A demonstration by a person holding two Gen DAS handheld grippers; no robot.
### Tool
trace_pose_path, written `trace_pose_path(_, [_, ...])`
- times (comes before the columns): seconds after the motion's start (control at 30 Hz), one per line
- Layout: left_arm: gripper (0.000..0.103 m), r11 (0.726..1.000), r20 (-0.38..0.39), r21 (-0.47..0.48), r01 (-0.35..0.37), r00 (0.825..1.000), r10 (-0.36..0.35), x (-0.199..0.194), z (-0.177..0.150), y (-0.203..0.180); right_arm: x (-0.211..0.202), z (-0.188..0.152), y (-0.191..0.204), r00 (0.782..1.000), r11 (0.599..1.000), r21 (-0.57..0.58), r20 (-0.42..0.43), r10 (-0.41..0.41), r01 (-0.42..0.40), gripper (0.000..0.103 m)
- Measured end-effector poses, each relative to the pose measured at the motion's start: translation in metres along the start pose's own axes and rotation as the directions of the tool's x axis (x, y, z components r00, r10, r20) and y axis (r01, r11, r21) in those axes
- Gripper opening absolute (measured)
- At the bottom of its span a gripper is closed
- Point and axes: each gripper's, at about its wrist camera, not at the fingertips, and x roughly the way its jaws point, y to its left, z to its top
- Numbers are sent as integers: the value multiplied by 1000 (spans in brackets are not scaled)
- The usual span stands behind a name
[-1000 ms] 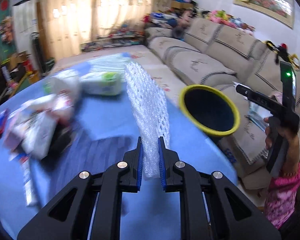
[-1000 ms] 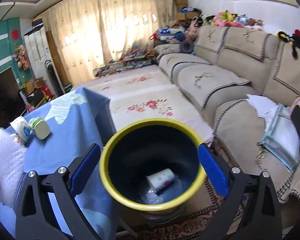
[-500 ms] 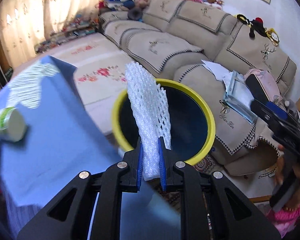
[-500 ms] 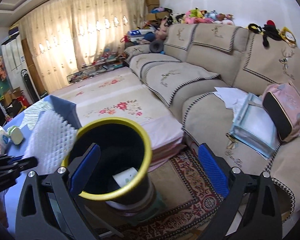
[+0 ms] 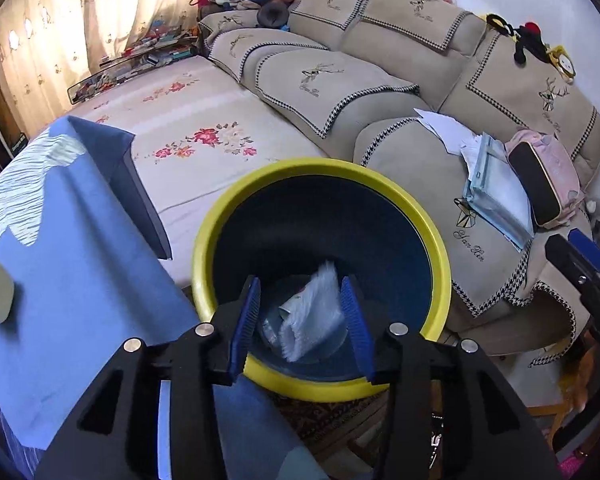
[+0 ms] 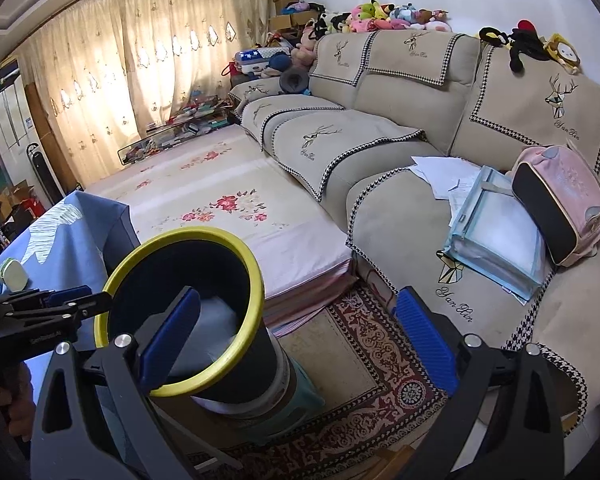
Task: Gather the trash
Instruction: 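Carry the foam net with the left gripper over the bin and release, then return the right gripper to the table and grasp the toothpaste tube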
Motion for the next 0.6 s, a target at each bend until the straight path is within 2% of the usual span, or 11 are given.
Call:
trace_pose_path(0.1, [48,999,29,-31,4,1000,-3,-27,-10,13,-1,-1,2,1000,1000,-5,-3,4,-4,94])
trace_pose_path(0.3, [73,995,131,-100,-11,991,25,-108,-50,46,-1,-6,22,999,999,-31,-21,36,-37,94])
trace_pose_path(0.37, [85,992,157,-129,-18,987,39,-134,-65,58,-2,-9,34,998,997,-54,-25,58,-60,94])
trace_pose_path(0.47, [92,983,205,-178,-52,975,89,-175,-91,77,-6,-14,61,994,990,-99,-31,103,-105,94])
trace_pose_path(0.6, [93,960,245,-261,-103,955,169,-228,-130,110,-14,-22,102,982,969,-160,-49,182,-188,94])
